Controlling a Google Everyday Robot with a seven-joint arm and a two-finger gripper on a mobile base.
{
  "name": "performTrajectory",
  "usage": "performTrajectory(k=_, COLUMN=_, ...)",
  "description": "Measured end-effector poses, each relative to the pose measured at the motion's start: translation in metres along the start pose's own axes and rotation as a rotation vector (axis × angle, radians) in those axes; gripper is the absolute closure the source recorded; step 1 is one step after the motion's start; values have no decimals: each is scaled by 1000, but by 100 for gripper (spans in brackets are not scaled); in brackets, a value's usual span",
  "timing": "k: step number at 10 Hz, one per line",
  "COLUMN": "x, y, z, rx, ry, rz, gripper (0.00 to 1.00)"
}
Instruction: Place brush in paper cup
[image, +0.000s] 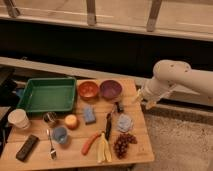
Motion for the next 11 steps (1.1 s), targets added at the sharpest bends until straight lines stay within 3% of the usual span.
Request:
performTrajectory(k=7, x=1, y=0, z=0, rx=5, ry=-3, rz=-4, gripper=45)
performTrajectory(k=11, x=9, y=41, z=13, rx=34, ry=-12, rz=-118, gripper=45)
